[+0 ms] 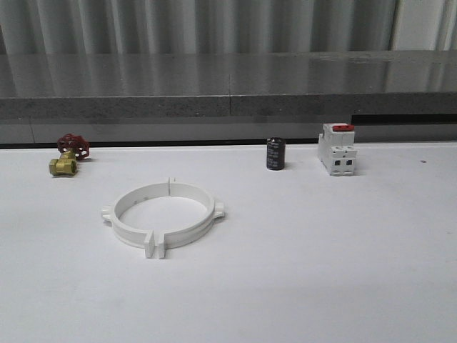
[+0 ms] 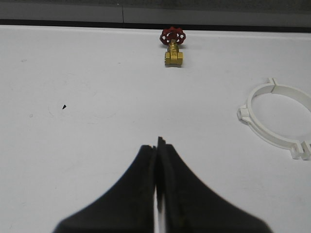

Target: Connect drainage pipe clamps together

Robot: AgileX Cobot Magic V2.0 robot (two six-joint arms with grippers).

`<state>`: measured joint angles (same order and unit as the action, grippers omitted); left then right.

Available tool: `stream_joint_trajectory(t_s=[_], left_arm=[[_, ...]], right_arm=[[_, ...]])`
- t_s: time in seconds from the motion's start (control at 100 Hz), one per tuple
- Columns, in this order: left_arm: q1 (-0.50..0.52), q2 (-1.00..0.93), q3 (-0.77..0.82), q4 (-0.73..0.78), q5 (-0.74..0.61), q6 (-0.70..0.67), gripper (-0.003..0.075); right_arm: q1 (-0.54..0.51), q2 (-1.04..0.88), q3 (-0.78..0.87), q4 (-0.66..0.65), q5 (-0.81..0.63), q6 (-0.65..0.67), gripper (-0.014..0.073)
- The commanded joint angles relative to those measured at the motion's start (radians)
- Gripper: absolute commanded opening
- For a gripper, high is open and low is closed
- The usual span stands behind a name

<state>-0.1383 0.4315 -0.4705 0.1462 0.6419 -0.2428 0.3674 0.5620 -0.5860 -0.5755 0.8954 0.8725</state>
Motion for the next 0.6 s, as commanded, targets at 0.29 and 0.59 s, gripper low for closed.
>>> stream_joint_trajectory(t_s=[0.29, 0.59], left_arm=[[0.003, 0.003, -0.028, 0.005, -0.070, -0.001, -0.0020], [0.003, 0.003, -0.028, 0.005, -0.070, -0.001, -0.0020]], right_arm=[[-0.005, 0.000, -0.022, -0.052, -0.027, 0.000, -0.0067], [-0.007, -0.071, -0.015, -0.037, -0.023, -0.045, -0.0067]])
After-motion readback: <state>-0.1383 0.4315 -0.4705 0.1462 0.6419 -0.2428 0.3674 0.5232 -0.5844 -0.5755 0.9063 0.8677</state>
